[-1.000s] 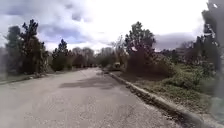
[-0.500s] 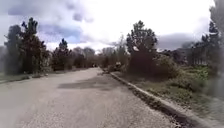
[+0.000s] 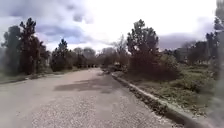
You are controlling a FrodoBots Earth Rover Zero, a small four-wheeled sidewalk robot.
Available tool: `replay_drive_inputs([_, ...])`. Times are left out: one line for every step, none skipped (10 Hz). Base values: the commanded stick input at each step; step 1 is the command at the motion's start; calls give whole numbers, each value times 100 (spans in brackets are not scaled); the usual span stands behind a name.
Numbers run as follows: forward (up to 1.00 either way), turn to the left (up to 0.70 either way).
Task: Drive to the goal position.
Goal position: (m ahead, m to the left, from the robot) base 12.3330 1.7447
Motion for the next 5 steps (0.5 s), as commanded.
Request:
replay_drive_inputs([45, 0])
replay_drive_inputs([45, 0])
replay_drive_inputs([45, 0])
replay_drive_inputs([45, 0])
replay_drive_inputs([45, 6])
